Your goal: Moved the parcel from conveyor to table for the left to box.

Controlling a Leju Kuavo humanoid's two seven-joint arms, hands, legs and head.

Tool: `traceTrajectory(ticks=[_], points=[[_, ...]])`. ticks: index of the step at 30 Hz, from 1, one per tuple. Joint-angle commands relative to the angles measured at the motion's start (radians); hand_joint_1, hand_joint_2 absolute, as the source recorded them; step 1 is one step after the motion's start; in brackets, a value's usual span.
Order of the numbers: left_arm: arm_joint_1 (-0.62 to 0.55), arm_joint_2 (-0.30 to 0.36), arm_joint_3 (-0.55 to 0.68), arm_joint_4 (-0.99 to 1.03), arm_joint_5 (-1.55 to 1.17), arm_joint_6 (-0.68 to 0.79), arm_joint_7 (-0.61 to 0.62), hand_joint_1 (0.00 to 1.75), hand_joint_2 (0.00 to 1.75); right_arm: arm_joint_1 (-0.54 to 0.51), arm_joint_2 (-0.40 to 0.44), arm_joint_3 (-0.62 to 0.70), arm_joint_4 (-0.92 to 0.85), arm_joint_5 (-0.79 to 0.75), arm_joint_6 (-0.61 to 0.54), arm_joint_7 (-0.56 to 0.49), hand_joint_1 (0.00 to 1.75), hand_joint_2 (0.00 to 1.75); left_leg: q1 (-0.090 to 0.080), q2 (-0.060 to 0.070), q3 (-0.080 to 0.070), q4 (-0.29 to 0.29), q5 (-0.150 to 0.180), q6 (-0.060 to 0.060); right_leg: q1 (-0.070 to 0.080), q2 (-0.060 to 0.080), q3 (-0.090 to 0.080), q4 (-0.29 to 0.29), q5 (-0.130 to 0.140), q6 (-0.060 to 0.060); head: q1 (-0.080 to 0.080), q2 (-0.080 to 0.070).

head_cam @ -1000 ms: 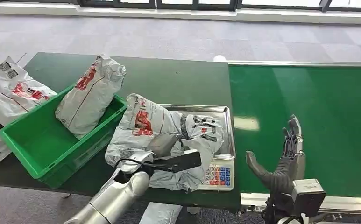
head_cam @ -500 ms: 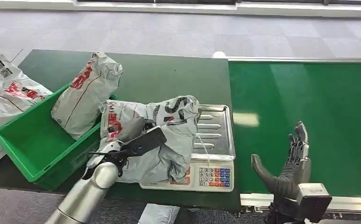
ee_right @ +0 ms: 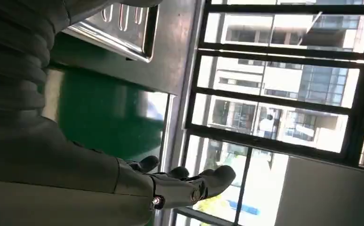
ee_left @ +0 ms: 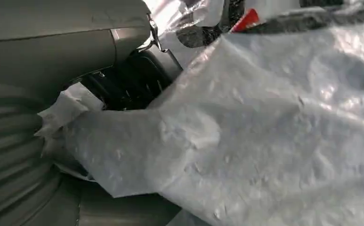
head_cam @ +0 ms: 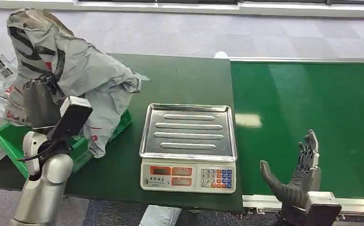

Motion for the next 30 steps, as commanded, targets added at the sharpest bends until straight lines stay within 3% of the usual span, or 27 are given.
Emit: traceTrajectory(ticks=[1,2,5,22,25,30], points=[[-0.099,0.027,0.187,0.301,-0.084,0.013,0.082,0.4,1.75,-0.056,-0.009,0.07,0.05,0.014,0.032,0.023,0.0,1.75,0.0,0.002,0.002,-0.002,0.001,0.0,0.0,0.002,0.001,-0.002,0.001,-0.001,0.0,0.0],[-0.108,0.032,0.205,0.347,-0.095,0.017,0.094,0.0,1.75,-0.061,-0.009,0.074,0.053,0.018,0.039,0.027,0.0,1.75,0.0,0.001,0.002,-0.001,0.001,-0.001,0.0,0.001,0.001,-0.001,0.001,0.0,0.0,0.0],[-0.106,0.036,0.254,0.453,-0.115,0.035,0.101,0.0,1.75,-0.063,-0.002,0.08,0.056,0.028,0.058,0.037,0.0,1.75,0.0,0.002,0.003,-0.003,0.001,-0.001,0.0,0.002,0.002,-0.002,0.002,-0.001,0.0,0.0],[-0.04,0.019,0.333,0.411,-0.198,0.075,0.124,0.0,1.75,-0.058,0.011,0.091,0.05,0.065,0.102,0.058,0.0,1.75,0.001,0.001,0.001,-0.002,0.001,-0.001,0.001,0.001,0.001,-0.002,0.001,-0.002,0.0,0.0],[0.003,-0.001,0.365,0.329,-0.201,0.098,0.12,0.0,1.75,-0.057,0.015,0.089,0.046,0.076,0.114,0.065,0.0,1.75,0.001,0.001,0.0,-0.001,0.0,-0.001,0.001,0.002,0.0,-0.001,0.001,-0.002,0.0,0.0],[0.138,-0.083,0.4,0.032,0.056,0.109,-0.046,0.0,1.75,-0.027,-0.011,0.086,0.042,0.072,0.102,0.066,0.0,1.75,0.001,0.002,-0.001,0.0,0.0,-0.001,0.002,0.003,-0.001,-0.001,0.0,-0.001,0.0,0.0]])
